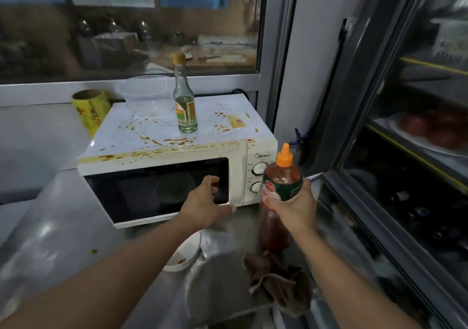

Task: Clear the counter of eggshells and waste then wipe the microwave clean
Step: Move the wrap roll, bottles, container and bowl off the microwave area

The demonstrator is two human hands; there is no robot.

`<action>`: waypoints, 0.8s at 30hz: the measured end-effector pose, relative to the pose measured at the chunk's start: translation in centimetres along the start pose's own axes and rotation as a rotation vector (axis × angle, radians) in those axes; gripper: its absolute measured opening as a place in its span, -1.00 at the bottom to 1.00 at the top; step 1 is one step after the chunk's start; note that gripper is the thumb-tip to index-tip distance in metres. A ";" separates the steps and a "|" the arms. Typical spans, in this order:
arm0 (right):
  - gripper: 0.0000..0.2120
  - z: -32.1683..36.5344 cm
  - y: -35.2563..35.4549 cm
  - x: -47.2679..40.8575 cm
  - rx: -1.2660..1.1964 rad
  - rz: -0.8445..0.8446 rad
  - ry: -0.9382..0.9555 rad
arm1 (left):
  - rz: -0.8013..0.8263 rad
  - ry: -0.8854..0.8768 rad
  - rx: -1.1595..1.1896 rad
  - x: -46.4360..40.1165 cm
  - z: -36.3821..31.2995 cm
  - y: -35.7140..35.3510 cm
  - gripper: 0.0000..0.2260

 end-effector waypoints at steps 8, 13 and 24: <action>-0.37 8.4 -0.2 1.9 0.016 0.046 0.123 | -0.129 -0.033 0.055 0.7 -1.5 5.2 -0.27; -0.35 12.7 -1.0 2.7 0.061 0.044 0.146 | -0.230 -0.092 0.062 -0.5 -2.0 9.4 -0.32; -0.32 19.4 -2.2 3.7 0.074 -0.042 0.125 | -0.317 -0.171 0.078 -8.7 -2.1 16.2 -0.34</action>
Point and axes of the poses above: each hand's wrist, its own x-axis away from the middle knuckle, its own y-axis out of the back of the hand, z = x × y, the point moved 2 cm from there along -x, towards the middle knuckle, and after that the axes turned 12 degrees about -y, right-handed, at the moved point
